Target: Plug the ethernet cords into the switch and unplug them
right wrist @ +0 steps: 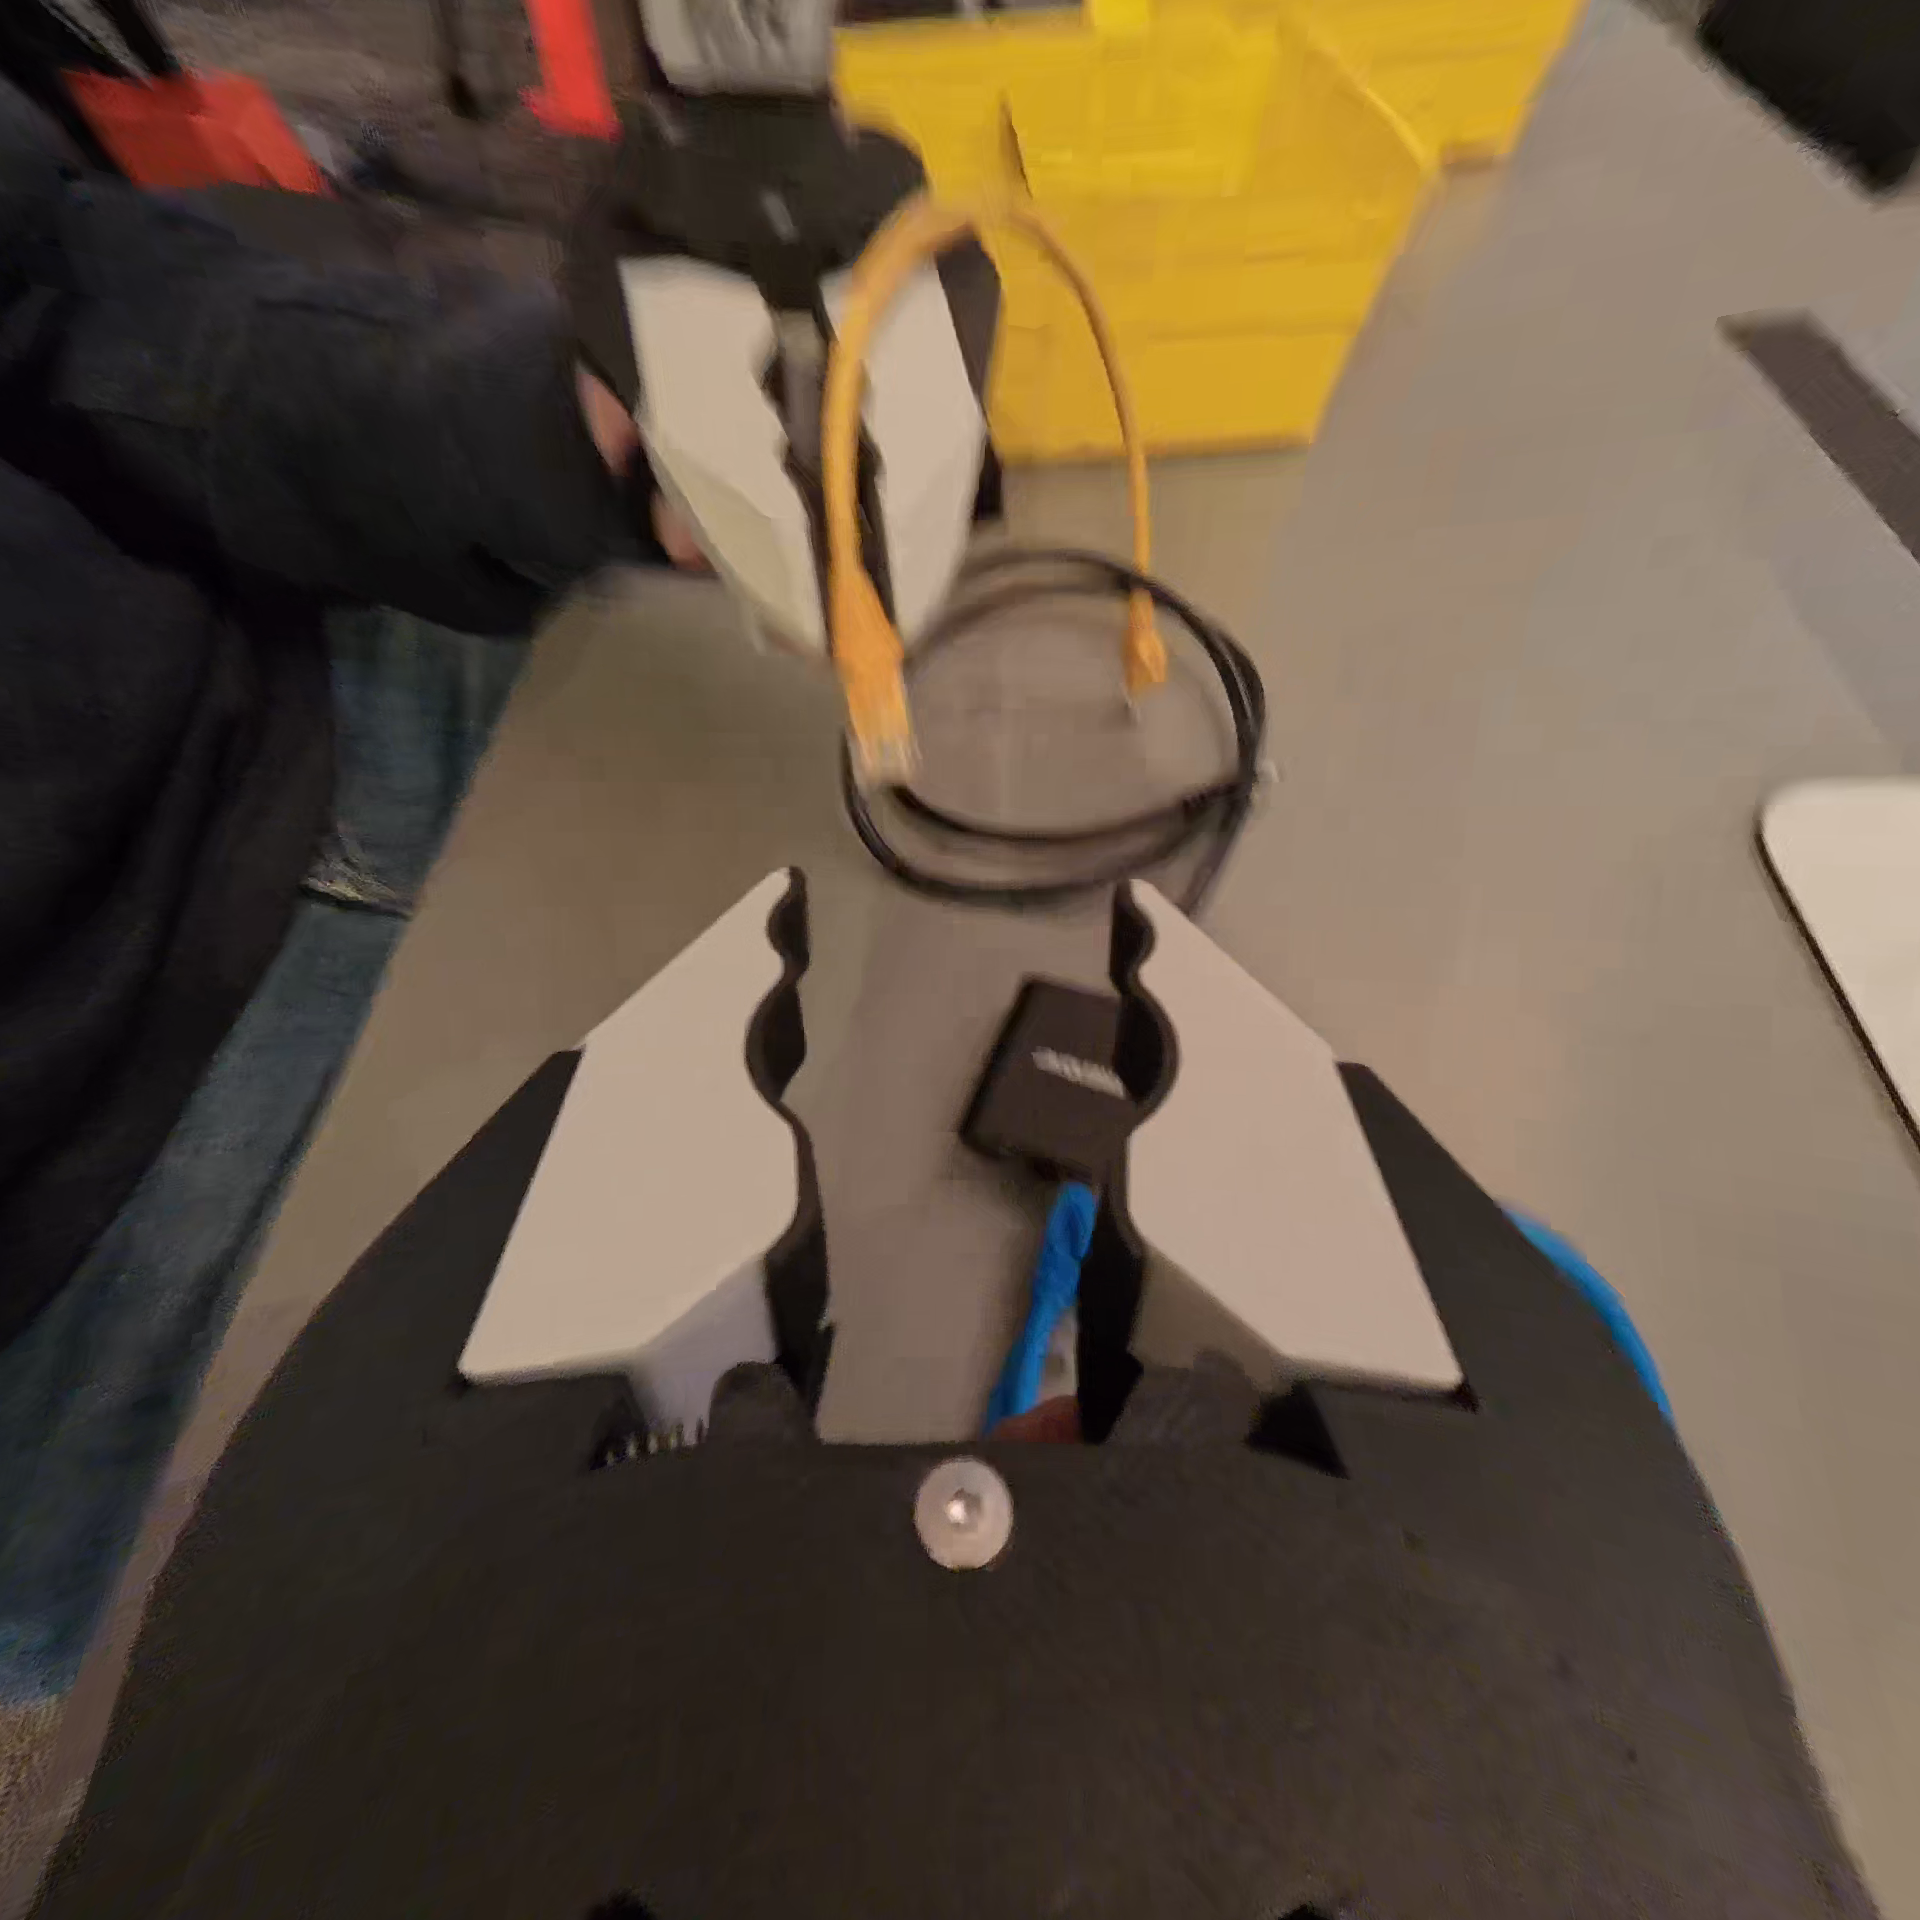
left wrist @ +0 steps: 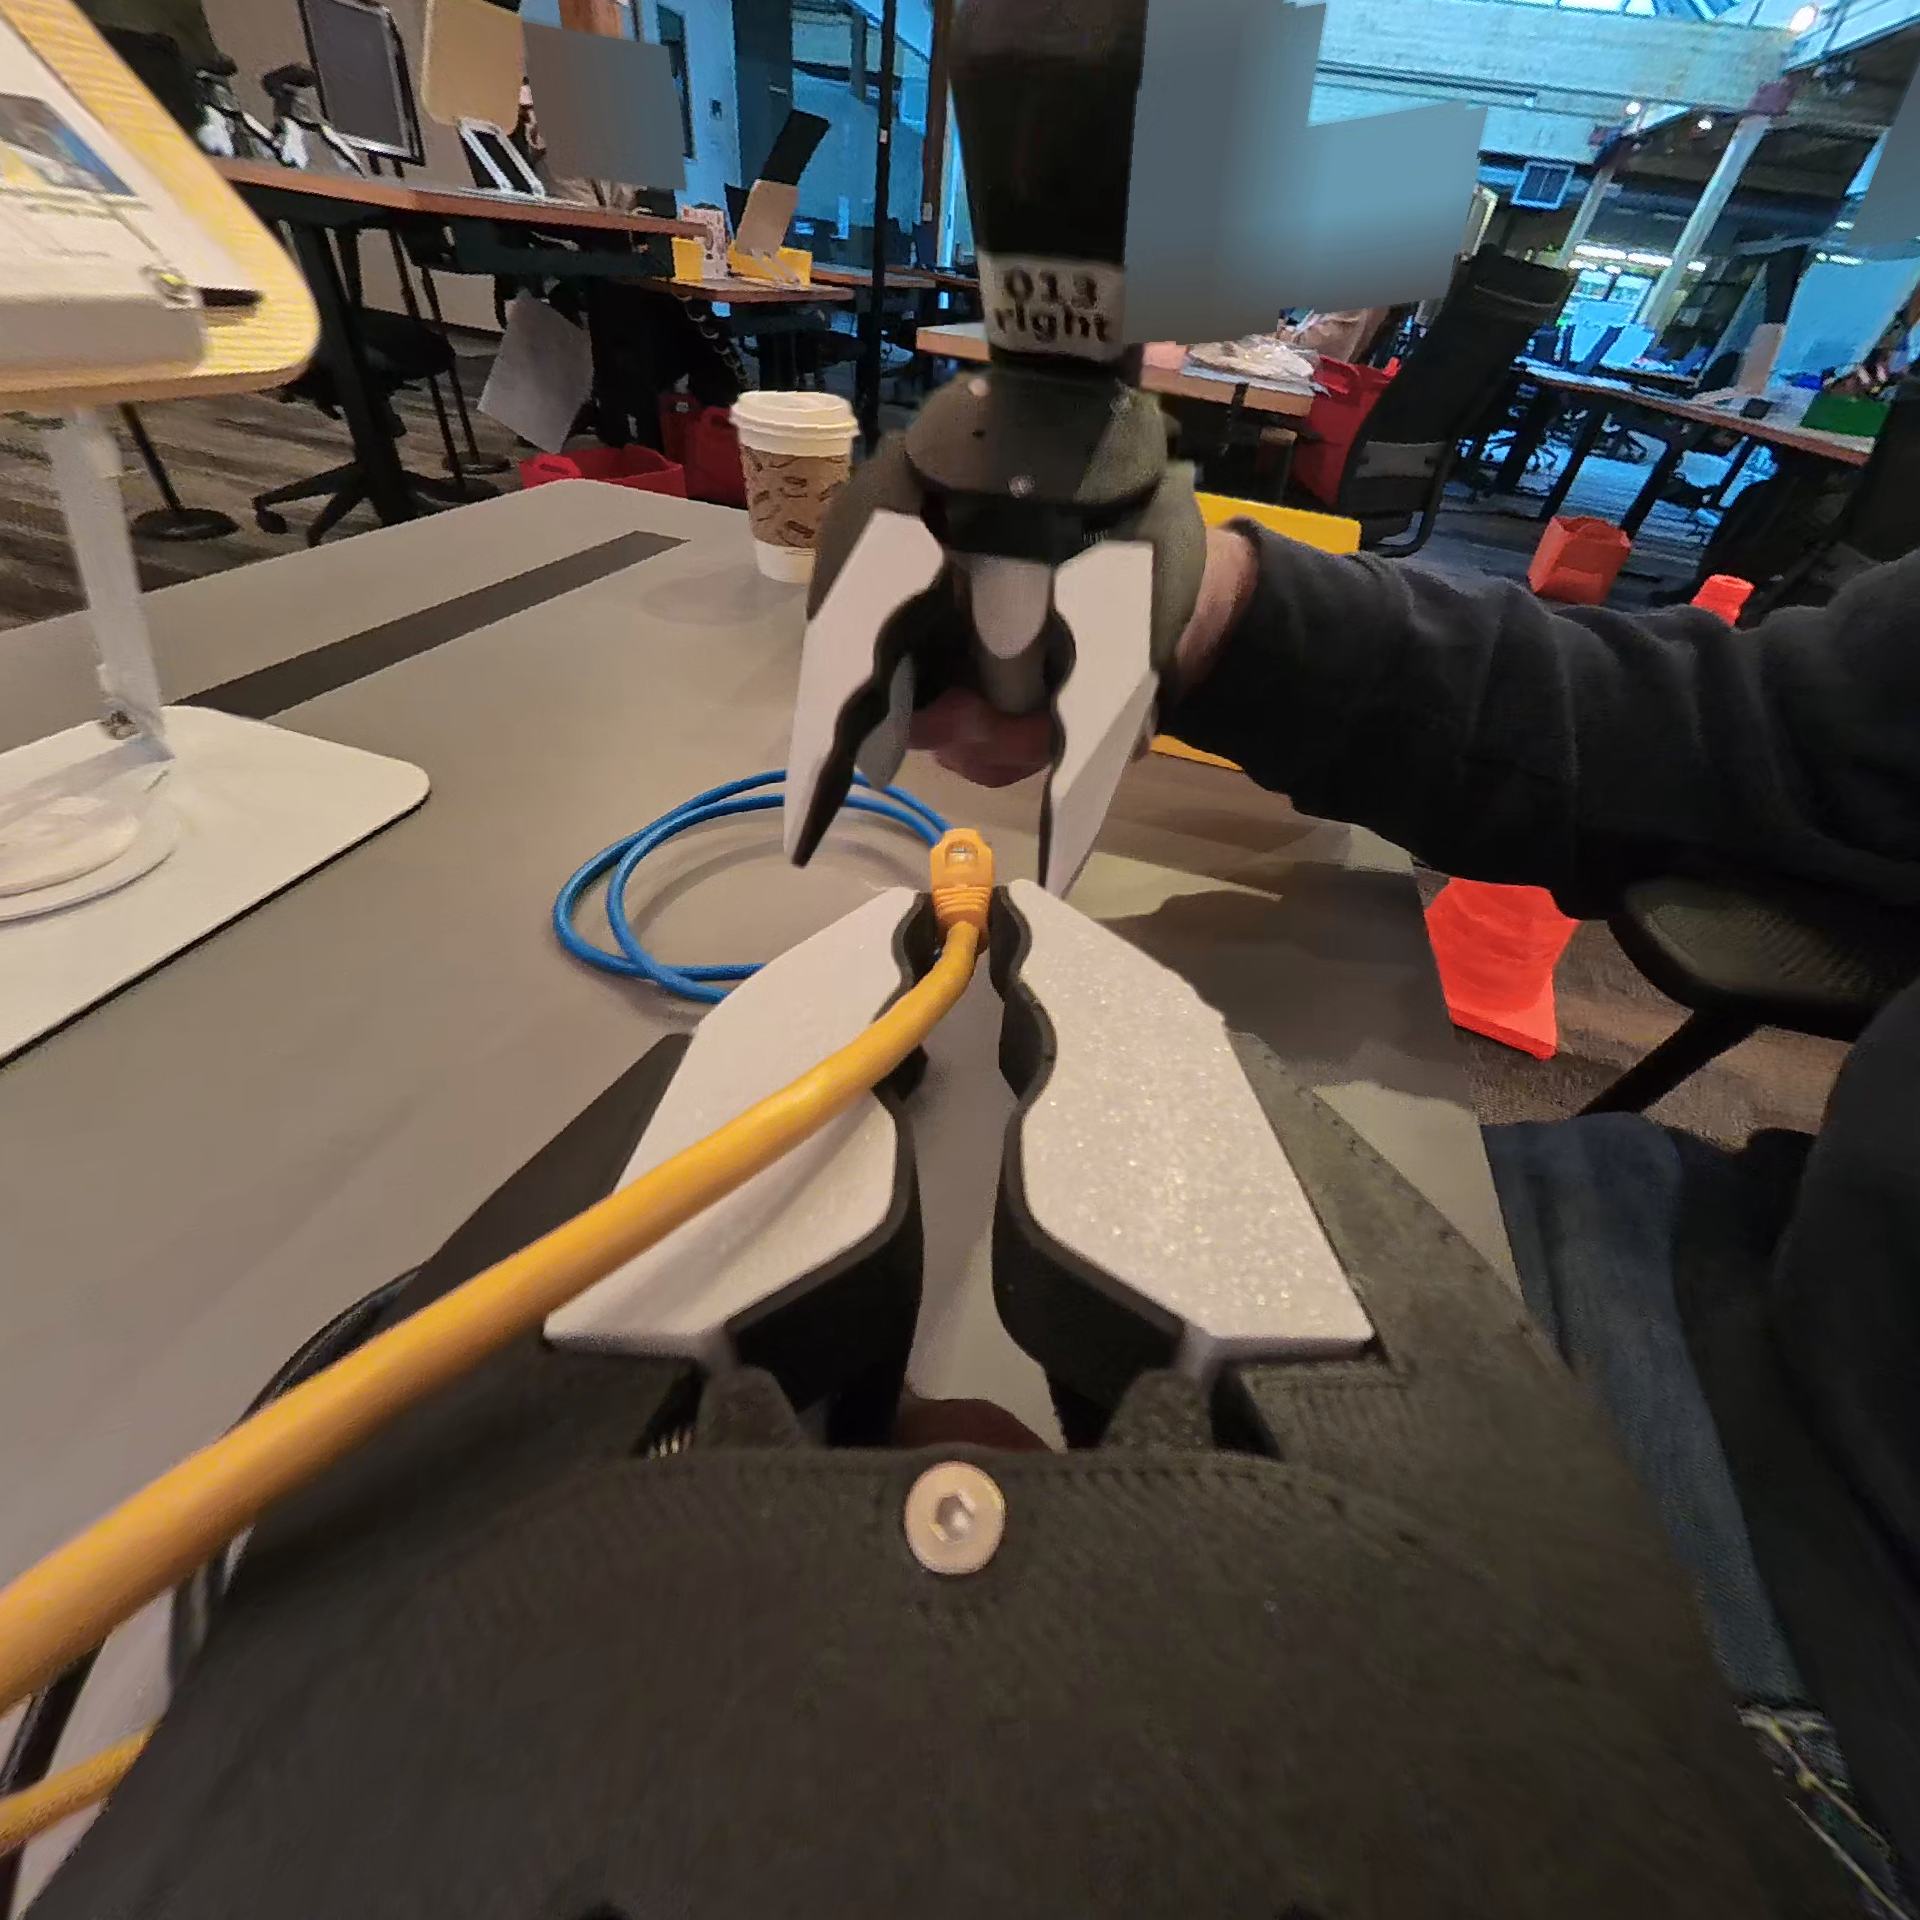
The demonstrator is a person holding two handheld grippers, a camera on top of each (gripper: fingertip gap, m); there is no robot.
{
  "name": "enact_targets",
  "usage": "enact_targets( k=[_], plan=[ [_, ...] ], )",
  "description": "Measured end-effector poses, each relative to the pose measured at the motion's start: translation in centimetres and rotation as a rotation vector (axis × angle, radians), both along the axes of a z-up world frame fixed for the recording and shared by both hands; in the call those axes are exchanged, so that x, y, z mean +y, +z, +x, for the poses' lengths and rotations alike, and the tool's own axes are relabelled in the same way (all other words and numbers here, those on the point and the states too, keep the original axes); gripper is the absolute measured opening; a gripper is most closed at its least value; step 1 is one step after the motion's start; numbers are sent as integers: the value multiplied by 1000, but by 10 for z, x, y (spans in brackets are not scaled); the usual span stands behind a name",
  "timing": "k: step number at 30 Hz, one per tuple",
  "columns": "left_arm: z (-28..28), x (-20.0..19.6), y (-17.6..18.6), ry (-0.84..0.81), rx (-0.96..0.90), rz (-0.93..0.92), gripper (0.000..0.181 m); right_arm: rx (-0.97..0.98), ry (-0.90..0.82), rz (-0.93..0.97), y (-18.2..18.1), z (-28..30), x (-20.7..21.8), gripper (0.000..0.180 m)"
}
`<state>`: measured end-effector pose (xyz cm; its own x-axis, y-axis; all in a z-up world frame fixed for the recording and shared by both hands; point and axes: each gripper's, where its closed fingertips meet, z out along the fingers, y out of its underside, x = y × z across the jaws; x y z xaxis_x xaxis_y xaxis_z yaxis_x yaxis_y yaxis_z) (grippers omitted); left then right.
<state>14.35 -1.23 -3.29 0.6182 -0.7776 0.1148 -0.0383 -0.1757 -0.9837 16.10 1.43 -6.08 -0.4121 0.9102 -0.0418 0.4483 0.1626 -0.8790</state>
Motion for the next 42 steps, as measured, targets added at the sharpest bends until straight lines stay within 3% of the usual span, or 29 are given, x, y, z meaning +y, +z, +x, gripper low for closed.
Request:
enact_targets(
  k=[4, 7, 9, 11, 16, 23, 30, 42],
  plan=[
    [-12, 2, -4, 29, -15, -16, 10, -246, -139, 197, -65, 6, 22, 83],
    [-14, 4, -7, 37, -5, -24, 10, -340, -231, 245, -98, 6, 35, 78],
    [-15, 4, -8, 42, -9, -27, 10, -296, -260, 218, -96, -1, 37, 62],
    [-17, 5, -9, 51, -6, -30, 10, -272, -252, 204, -96, -3, 37, 61],
    [-22, 5, -6, 58, -18, -35, 10, -159, -173, 6, -66, 0, 31, 59],
    [-15, 8, 8, 30, -98, -50, 10, 1, 44, -37, 3, 13, 17, 59],
    [-7, 9, 15, 25, -110, -18, 10, 27, 153, -37, 27, 15, 6, 58],
    [-2, -2, 25, -41, -62, 42, 10, 40, 226, -119, 38, 18, -3, 59]
  ],
)
